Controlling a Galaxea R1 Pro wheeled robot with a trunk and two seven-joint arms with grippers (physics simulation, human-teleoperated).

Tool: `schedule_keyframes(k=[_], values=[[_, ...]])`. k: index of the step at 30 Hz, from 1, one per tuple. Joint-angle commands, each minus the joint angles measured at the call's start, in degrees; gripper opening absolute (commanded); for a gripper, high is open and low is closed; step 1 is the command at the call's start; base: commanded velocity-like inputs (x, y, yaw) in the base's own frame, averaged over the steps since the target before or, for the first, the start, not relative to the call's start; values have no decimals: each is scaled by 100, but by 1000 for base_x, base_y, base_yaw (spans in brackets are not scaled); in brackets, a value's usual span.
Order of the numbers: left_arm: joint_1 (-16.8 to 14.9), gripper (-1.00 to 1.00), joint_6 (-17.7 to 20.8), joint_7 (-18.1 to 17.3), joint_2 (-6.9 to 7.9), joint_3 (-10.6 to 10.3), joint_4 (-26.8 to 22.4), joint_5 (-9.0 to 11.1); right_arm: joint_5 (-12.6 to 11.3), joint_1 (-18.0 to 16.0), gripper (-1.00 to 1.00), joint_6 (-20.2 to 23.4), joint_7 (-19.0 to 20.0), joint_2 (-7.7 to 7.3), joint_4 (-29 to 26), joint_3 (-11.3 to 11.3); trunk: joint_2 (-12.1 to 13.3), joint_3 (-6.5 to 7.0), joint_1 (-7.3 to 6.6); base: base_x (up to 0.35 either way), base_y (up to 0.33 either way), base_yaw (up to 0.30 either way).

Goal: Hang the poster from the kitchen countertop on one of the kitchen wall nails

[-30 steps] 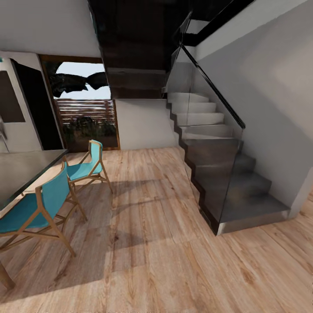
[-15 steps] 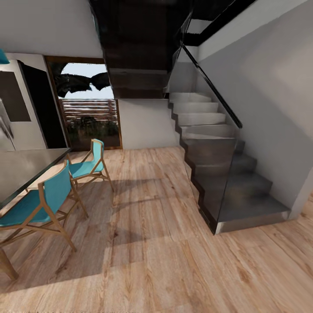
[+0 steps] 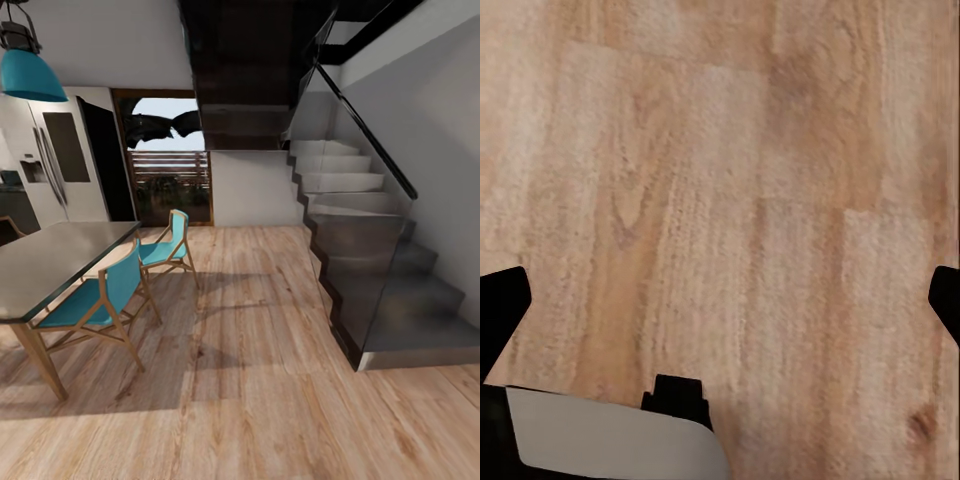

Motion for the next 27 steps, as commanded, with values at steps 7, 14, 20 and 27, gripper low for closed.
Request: schedule_keyframes(k=[7, 14, 20, 27], values=[[1, 100, -9, 6, -1, 24, -4, -1, 41, -3, 100, -7, -256, -5, 4, 22, -3, -15, 2, 213, 154, 120], [1, 100, -14, 17, -1, 31, -4, 0, 48, -3, 100, -11, -299, -5, 4, 25, -3, -23, 2, 154, 176, 229], [1, 100, -17, 23, -1, 35, -2, 0, 58, -3, 100, -11, -307, -6, 4, 25, -3, -37, 2, 26, 36, 272], [0, 100, -18, 24, -1, 35, -3, 0, 76, -3, 100, -9, -308, -5, 6, 25, -3, -57, 2, 107, 144, 273]])
